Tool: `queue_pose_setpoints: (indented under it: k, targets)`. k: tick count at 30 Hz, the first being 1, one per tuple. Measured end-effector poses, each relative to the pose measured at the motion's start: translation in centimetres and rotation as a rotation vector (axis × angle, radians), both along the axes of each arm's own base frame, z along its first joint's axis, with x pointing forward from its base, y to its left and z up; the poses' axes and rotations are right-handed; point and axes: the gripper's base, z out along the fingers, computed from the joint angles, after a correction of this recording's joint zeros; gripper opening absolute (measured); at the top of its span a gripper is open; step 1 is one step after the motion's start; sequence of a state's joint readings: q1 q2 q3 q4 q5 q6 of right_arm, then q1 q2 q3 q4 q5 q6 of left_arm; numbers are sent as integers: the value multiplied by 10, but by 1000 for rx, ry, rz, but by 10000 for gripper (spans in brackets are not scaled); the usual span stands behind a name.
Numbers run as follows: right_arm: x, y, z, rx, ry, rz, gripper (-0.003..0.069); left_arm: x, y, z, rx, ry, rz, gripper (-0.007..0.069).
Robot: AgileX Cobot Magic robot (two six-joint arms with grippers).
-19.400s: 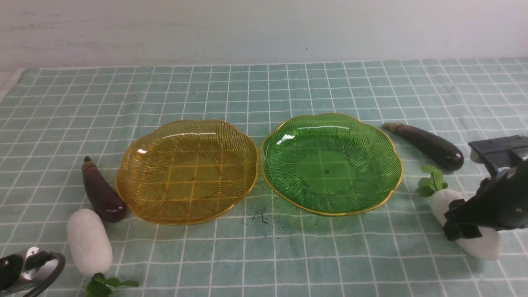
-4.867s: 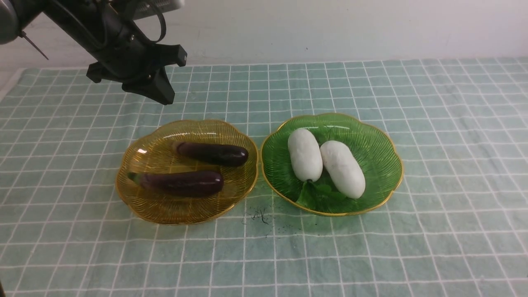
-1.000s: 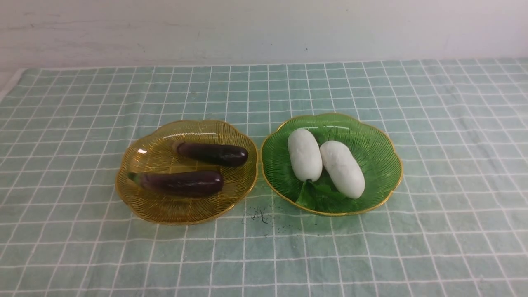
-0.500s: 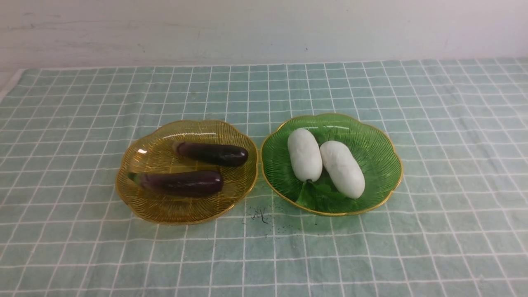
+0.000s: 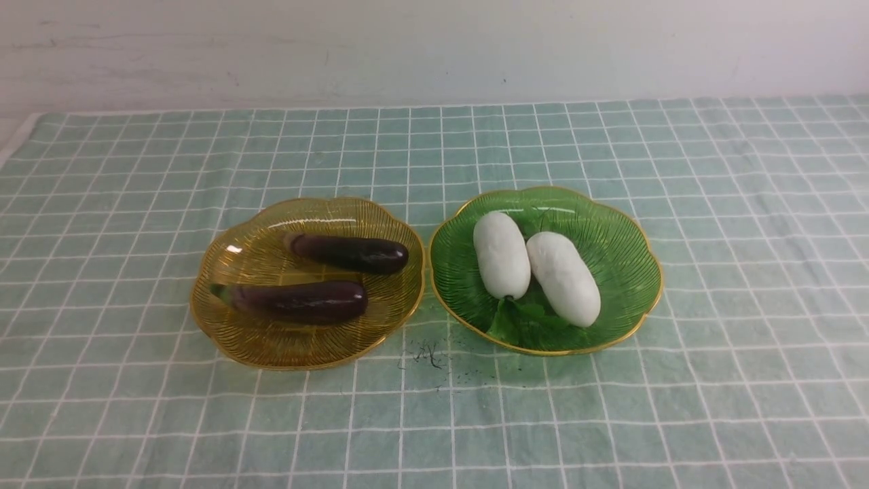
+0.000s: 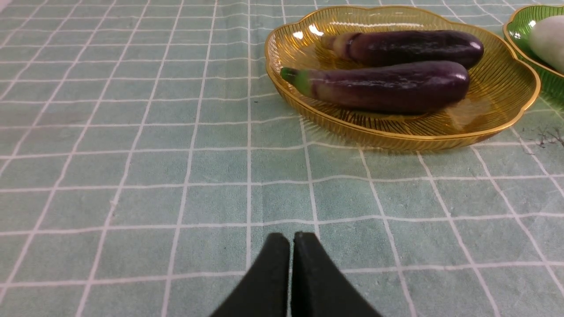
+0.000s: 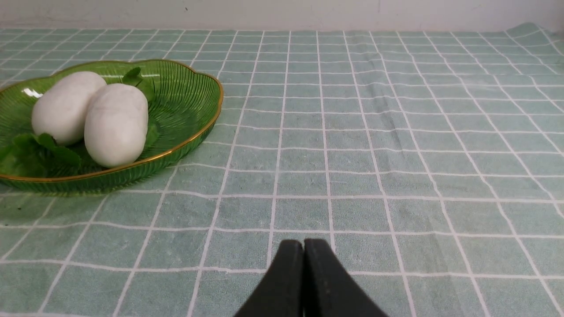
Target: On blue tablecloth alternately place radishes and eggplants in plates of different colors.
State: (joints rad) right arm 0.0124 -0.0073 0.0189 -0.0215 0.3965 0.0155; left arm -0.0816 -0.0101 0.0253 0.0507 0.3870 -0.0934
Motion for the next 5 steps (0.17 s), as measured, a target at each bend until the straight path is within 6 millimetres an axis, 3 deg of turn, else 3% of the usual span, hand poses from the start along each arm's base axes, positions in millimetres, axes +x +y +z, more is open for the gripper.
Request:
queue_pose_setpoints:
  k: [5]
  targets:
    - [0,0,0,0,0,0,-15,0,0,0,0,0,0,-8]
